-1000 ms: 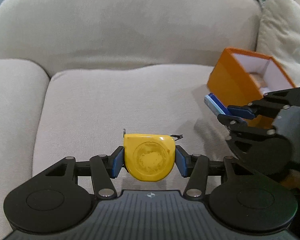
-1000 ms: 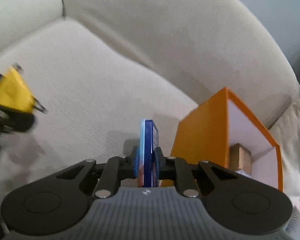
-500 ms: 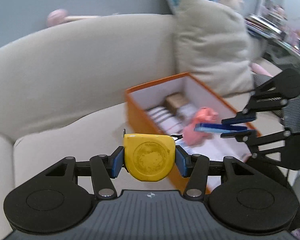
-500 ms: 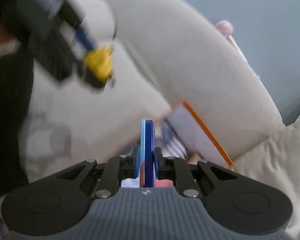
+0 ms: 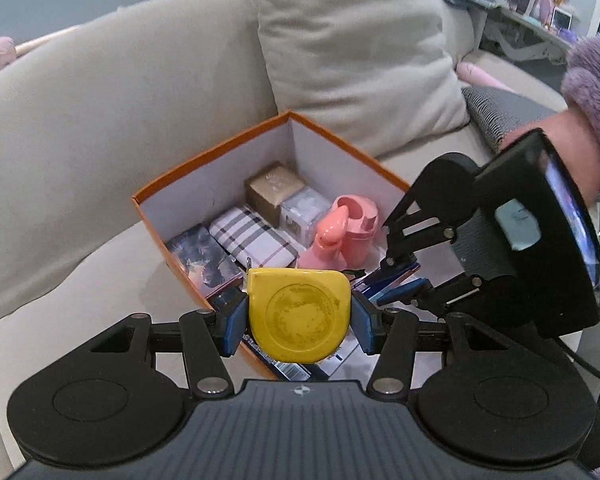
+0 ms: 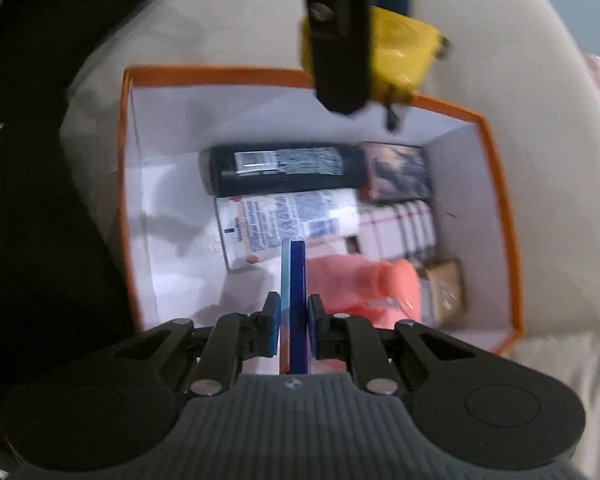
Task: Organize rigid objects
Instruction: 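Carry the tape measure and blue tin over the shoebox with both tools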
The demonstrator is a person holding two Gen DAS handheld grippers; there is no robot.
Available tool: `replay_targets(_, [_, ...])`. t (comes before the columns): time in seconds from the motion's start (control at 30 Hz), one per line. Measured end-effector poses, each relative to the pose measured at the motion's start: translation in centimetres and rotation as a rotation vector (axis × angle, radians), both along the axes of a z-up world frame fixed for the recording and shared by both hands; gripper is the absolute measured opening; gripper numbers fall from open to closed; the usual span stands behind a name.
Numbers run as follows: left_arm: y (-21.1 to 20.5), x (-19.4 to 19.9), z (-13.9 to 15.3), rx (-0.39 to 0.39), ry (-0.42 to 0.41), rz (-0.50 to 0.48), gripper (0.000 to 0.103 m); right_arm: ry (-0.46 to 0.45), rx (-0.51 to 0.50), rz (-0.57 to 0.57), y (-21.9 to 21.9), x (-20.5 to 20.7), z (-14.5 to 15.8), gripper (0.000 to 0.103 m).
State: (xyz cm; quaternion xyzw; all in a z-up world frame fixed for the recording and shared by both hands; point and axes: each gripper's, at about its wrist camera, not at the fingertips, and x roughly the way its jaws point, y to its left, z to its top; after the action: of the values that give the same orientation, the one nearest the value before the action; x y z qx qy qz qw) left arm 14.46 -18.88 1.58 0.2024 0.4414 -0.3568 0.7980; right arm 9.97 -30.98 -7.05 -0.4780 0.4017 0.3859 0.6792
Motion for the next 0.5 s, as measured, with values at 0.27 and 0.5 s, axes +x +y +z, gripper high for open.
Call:
replay_targets(0.27, [-0.9, 1.6, -2.0, 0.040, 0.029, -0.013, 0.061, -0.046, -0.088, 0.177, -1.0, 0.0, -3.6, 0.014])
replay_targets(0.5, [-1.5, 1.8, -3.3, 0.058, 0.056, -0.034, 0.061, -0.019, -0.059, 0.097, -1.1, 0.2, -2.9, 0.015])
